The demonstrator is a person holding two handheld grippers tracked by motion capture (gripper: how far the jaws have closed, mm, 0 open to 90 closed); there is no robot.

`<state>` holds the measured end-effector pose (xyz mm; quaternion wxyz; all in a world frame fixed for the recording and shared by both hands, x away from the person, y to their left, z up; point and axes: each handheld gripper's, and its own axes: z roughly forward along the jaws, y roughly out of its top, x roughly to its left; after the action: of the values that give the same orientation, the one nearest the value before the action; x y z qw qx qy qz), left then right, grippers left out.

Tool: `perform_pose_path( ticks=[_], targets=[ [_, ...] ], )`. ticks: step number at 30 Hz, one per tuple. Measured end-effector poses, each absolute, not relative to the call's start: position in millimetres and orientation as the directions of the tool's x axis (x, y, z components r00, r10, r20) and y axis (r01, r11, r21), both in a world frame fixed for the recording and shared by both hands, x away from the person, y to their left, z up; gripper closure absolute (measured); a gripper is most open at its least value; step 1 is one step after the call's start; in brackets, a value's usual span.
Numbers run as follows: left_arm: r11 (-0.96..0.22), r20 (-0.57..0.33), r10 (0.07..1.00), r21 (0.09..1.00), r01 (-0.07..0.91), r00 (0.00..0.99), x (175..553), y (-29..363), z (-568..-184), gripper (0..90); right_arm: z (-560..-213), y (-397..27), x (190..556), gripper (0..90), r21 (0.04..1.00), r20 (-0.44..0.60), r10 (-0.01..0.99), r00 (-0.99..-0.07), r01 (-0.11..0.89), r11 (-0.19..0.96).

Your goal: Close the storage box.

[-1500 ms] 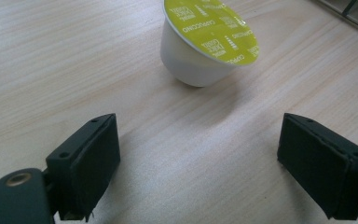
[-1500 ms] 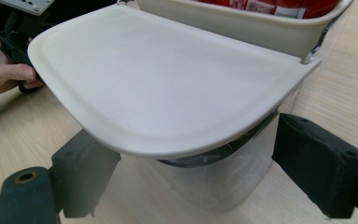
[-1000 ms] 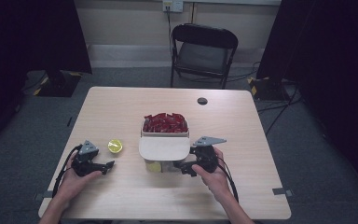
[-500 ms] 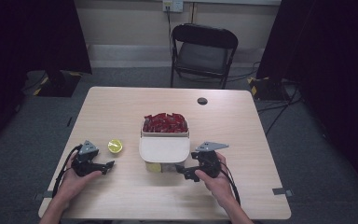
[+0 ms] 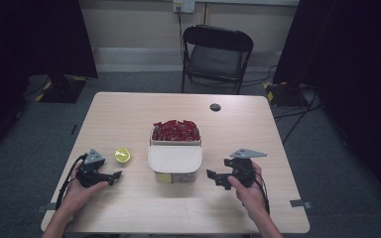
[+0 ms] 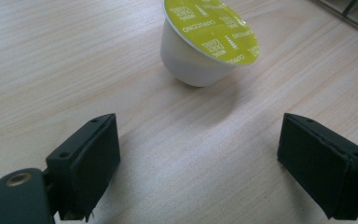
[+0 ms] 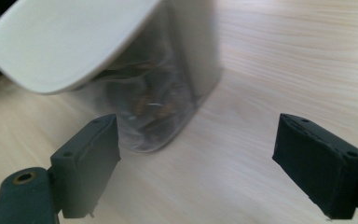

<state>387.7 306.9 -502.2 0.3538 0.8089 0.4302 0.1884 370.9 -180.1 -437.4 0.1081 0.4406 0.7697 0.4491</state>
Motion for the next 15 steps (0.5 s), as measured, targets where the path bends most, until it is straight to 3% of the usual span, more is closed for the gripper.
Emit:
perform_pose_path(
  ticks=[15],
  targets=[
    [-0.38, 0.001, 0.829, 0.734, 0.563, 0.559, 387.7, 306.9, -502.2, 12.4, -453.2, -229.2, 401.3, 13.9, 0.757, 0.2, 0.879, -0.432, 0.638, 0.142]
  ],
)
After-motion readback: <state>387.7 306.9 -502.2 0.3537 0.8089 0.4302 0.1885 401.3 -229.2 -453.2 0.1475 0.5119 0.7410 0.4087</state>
